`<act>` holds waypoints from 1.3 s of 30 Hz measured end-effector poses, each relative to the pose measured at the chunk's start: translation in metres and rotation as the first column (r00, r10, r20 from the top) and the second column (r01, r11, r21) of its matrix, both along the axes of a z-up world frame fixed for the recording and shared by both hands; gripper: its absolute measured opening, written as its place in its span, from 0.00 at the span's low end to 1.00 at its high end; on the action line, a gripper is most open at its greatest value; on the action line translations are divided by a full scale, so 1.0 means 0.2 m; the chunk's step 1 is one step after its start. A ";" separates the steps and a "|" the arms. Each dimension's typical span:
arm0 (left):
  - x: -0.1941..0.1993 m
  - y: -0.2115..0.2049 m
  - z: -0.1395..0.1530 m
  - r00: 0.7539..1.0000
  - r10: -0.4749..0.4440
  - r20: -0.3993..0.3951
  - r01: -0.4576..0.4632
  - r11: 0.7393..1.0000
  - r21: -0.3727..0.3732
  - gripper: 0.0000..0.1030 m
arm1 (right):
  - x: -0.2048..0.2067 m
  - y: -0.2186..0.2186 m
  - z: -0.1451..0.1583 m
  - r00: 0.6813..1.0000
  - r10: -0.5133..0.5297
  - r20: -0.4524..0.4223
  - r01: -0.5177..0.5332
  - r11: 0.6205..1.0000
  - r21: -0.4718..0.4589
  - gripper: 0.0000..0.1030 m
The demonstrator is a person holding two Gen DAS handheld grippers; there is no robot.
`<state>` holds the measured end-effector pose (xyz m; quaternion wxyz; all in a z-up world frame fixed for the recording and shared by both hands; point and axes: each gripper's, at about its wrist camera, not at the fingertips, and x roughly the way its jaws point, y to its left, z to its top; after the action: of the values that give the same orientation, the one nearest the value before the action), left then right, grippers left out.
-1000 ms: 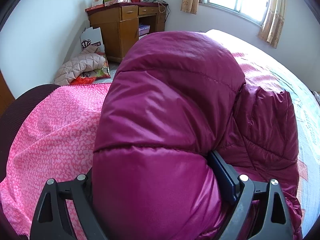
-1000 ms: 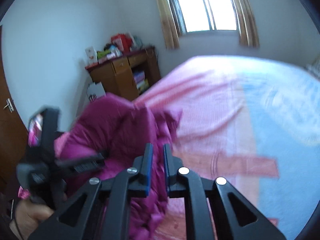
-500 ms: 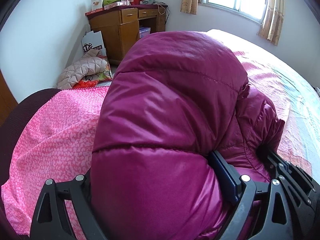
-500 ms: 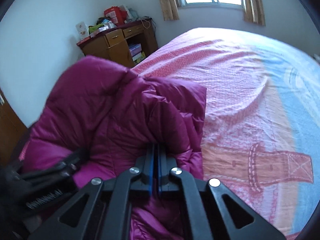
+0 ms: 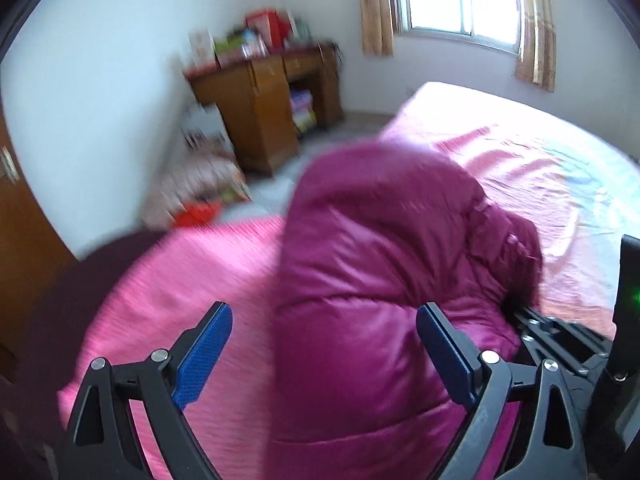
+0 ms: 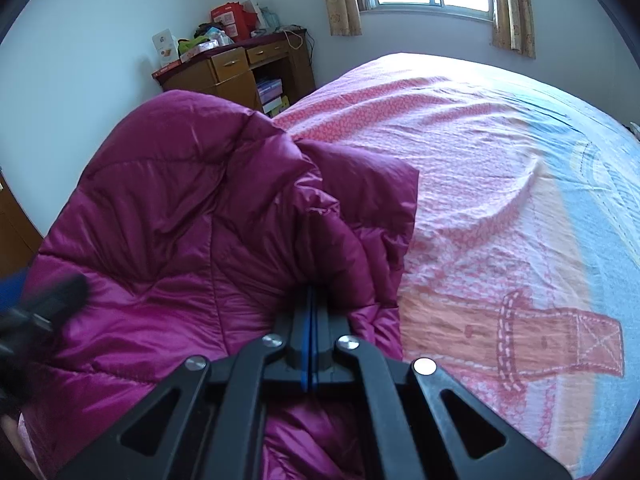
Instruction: Fold large clothes
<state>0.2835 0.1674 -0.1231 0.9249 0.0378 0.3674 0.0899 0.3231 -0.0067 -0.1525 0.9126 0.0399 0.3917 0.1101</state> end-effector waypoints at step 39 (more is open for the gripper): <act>-0.52 -0.07 -0.04 0.999 -0.042 0.008 0.041 0.997 0.073 0.92 | -0.85 -0.11 0.16 0.993 -0.038 0.114 0.029 0.997 0.075 0.74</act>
<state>0.1796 0.1525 -0.1314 0.9263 0.0785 0.3586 0.0842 0.1540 -0.0279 -0.1206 0.9333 0.0734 0.3334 0.1112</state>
